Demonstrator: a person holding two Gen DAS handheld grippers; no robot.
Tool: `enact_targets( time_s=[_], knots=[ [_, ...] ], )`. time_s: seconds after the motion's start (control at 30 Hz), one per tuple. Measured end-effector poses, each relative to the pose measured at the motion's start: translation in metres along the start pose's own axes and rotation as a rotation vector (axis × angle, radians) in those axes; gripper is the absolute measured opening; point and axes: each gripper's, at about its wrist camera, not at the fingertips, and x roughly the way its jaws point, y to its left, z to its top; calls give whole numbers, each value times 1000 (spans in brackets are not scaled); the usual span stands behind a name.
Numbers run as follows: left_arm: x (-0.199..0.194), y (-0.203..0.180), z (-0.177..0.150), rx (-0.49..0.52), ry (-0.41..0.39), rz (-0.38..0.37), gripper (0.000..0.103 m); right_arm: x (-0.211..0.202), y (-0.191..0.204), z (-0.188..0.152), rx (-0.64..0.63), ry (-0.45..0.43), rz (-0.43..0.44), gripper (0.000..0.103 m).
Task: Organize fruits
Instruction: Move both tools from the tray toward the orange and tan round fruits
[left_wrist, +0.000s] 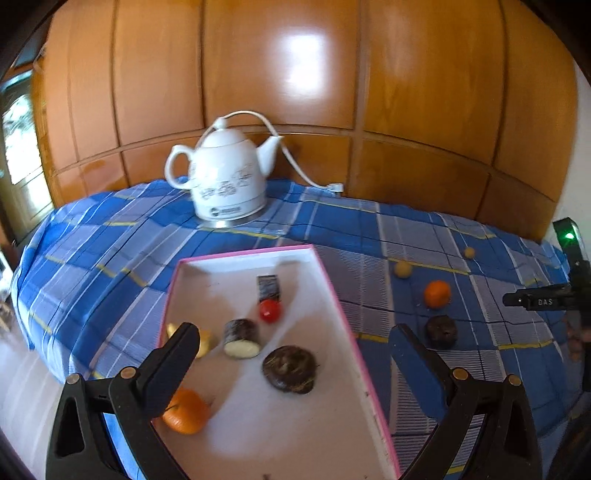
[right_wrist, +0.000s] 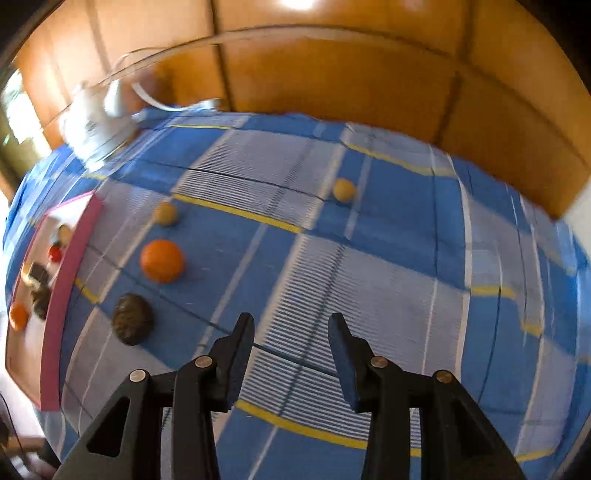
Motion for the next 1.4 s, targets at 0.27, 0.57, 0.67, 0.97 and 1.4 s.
enact_targets(
  time_s=[0.27,0.57,0.67,0.97,1.4],
  knots=[
    [35,-32,25,8,123,-90,103,-10,-4,7,38,-31,55,42],
    [92,-60,51,-35,251,-148,86,-23,-4,12,50,-77,85,42],
    [109,-70,59,-38,271,-161,76,-24,-9,14,78,-75,88,42],
    [162,-111,79,-31,329,-206,64,-31,-21,17,142,-92,100,42],
    [229,-139,80,-15,412,-214,56,-28,-27,18,174,-70,116,42]
  ],
)
